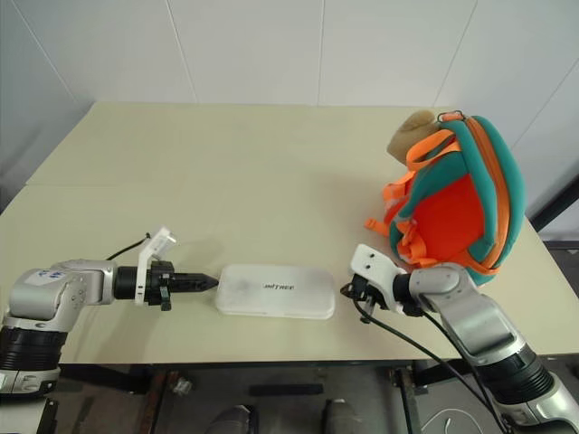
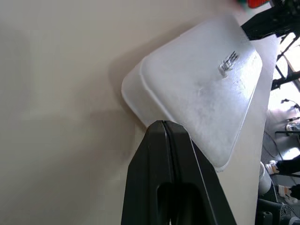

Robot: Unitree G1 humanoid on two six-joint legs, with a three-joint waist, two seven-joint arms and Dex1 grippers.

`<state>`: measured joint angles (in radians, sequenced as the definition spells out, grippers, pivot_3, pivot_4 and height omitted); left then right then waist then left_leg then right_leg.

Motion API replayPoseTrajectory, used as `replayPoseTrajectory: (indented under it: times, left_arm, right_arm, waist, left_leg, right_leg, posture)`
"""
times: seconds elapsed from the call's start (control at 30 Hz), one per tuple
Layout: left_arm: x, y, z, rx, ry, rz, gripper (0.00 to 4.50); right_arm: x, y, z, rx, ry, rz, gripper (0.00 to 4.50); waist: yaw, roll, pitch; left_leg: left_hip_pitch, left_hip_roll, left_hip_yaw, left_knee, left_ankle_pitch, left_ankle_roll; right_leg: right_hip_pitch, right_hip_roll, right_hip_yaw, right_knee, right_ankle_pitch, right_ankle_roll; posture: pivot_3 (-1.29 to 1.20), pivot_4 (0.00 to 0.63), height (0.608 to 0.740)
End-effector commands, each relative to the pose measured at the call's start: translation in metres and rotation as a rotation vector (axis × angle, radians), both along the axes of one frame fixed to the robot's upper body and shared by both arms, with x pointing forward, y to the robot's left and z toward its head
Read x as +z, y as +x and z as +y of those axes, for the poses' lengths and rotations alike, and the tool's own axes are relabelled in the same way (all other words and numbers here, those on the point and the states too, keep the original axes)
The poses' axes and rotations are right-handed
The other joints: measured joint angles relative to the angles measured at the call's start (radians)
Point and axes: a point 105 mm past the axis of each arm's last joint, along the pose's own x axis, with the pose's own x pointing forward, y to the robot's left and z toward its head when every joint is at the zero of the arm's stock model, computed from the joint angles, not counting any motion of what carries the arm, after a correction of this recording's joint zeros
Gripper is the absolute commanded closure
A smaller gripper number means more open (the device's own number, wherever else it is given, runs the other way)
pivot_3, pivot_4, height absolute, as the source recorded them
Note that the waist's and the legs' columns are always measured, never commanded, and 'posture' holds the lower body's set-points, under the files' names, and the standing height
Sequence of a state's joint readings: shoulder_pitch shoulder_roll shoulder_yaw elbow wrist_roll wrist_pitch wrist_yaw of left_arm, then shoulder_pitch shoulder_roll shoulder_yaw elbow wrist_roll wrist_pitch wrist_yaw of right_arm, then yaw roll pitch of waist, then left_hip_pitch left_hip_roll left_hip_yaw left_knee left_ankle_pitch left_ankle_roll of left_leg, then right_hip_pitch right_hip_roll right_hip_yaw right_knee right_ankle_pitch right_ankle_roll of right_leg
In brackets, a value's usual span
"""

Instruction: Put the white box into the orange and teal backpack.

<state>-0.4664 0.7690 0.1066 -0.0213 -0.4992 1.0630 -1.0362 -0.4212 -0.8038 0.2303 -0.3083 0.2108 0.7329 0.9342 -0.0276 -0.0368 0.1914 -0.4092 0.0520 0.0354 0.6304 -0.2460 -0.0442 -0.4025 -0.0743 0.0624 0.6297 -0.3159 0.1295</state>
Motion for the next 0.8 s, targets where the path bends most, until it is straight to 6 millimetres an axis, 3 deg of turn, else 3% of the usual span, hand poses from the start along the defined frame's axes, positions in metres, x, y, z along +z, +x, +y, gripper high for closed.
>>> replayPoseTrajectory:
  times: [0.03,0.1,0.2,0.6,0.67,0.8]
  left_arm:
    - [0.033,0.002,0.002,0.015,-0.049,-0.165,4.5]
    - [0.039,0.006,0.007,0.07,-0.086,-0.182,4.5]
    - [0.042,0.008,0.015,0.13,-0.109,-0.138,4.5]
    - [0.052,-0.003,0.015,0.125,-0.229,0.016,0.73]
    - [0.052,-0.005,0.016,0.129,-0.247,0.063,0.13]
    - [0.045,-0.008,0.023,0.182,-0.295,0.265,0.05]
  right_arm:
    - [0.013,0.004,-0.013,-0.014,-0.015,-0.053,4.48]
    - [0.017,0.005,-0.019,-0.026,-0.026,-0.059,4.48]
    - [0.023,0.006,-0.024,-0.028,-0.031,-0.068,3.95]
    - [0.028,0.015,-0.021,-0.035,-0.018,-0.109,0.0]
    - [0.027,0.016,-0.021,-0.036,-0.017,-0.108,0.0]
    - [0.026,0.015,-0.021,-0.046,-0.012,-0.106,0.0]
  waist:
    - [0.0,0.0,0.0]
    - [0.0,0.0,0.0]
    - [0.0,0.0,0.0]
    - [-0.001,0.0,0.0]
    - [-0.001,0.0,0.0]
    - [-0.001,0.0,0.0]
  left_leg:
    - [0.0,0.0,0.0,0.0,0.0,0.0]
    - [0.0,0.0,0.0,0.0,0.0,0.0]
    - [0.0,0.0,0.0,0.0,0.0,0.0]
    - [0.0,0.0,0.0,0.0,0.0,0.0]
    - [0.0,0.0,0.0,0.0,0.0,0.0]
    - [0.001,0.0,0.0,0.001,0.0,0.0]
  right_leg:
    - [0.0,0.0,0.0,0.0,0.0,0.0]
    - [0.0,0.0,0.0,0.0,0.0,0.0]
    - [0.0,0.0,0.0,0.0,0.0,0.0]
    - [0.0,0.0,0.0,0.0,0.0,0.0]
    - [0.0,0.0,0.0,0.0,0.0,0.0]
    - [0.0,0.0,0.0,0.001,0.0,0.0]
  posture:
    - [0.0,0.15,0.74]
    - [0.0,0.15,0.74]
    - [0.0,0.15,0.74]
    - [0.0,0.15,0.74]
    - [0.0,0.15,0.74]
    - [0.0,0.15,0.74]
